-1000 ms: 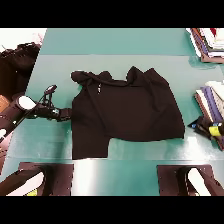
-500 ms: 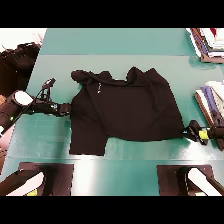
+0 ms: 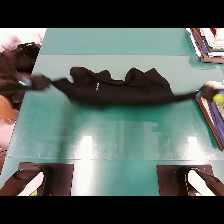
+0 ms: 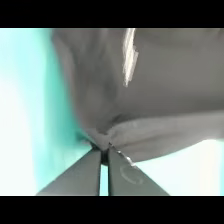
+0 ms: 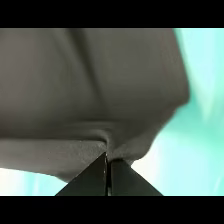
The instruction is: Fold the shirts.
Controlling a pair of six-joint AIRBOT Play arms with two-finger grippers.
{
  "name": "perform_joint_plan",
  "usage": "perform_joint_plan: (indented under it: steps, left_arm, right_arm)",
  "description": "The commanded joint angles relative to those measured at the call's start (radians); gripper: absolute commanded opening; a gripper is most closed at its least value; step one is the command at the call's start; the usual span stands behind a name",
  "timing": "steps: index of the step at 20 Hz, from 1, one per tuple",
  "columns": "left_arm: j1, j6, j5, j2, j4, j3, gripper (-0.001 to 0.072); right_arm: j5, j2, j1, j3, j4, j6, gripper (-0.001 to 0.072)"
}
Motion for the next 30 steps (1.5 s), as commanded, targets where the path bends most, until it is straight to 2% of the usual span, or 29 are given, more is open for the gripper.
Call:
perform_joint_plan:
  steps: [1,6,9,12,16,20,22,26,28,30]
  left_arm:
    - [0.009,-0.010,-0.020,0.108,0.065,0.360,0.0027]
    - [0.009,-0.010,-0.020,0.122,0.065,0.811,0.0027]
    - [0.009,-0.010,0.006,0.122,0.064,0.928,0.0027]
    - [0.009,-0.010,-0.009,0.114,0.064,0.939,0.0026]
    - [0.009,-0.013,-0.082,0.049,0.065,0.848,0.0026]
    - [0.009,-0.035,-0.241,-0.084,0.055,0.661,0.0027]
    - [0.009,-0.035,-0.286,-0.162,0.052,0.547,0.0027]
    - [0.009,-0.027,-0.237,-0.338,0.046,0.333,0.0028]
    - [0.009,-0.004,-0.143,-0.453,0.046,0.283,0.0028]
    - [0.009,0.073,-0.006,-0.571,0.050,0.284,0.0028]
  right_arm:
    - [-0.097,0.100,0.015,0.362,-0.003,-0.002,0.0013]
    - [-0.065,0.156,-0.084,0.725,-0.019,-0.002,0.0013]
    - [0.019,0.165,-0.182,0.828,-0.019,-0.002,0.0013]
    - [0.132,0.122,-0.268,0.933,-0.018,0.019,0.0012]
    - [0.260,0.010,-0.272,0.977,-0.008,0.064,0.0012]
    - [0.323,-0.100,-0.161,0.787,-0.024,0.066,0.0012]
    - [0.326,-0.175,-0.082,0.680,-0.094,0.068,0.0012]
    - [0.277,-0.365,0.077,0.508,-0.250,0.085,0.0012]
    - [0.182,-0.474,0.127,0.455,-0.252,0.085,0.0012]
    - [0.111,-0.600,0.153,0.474,-0.243,0.085,0.0012]
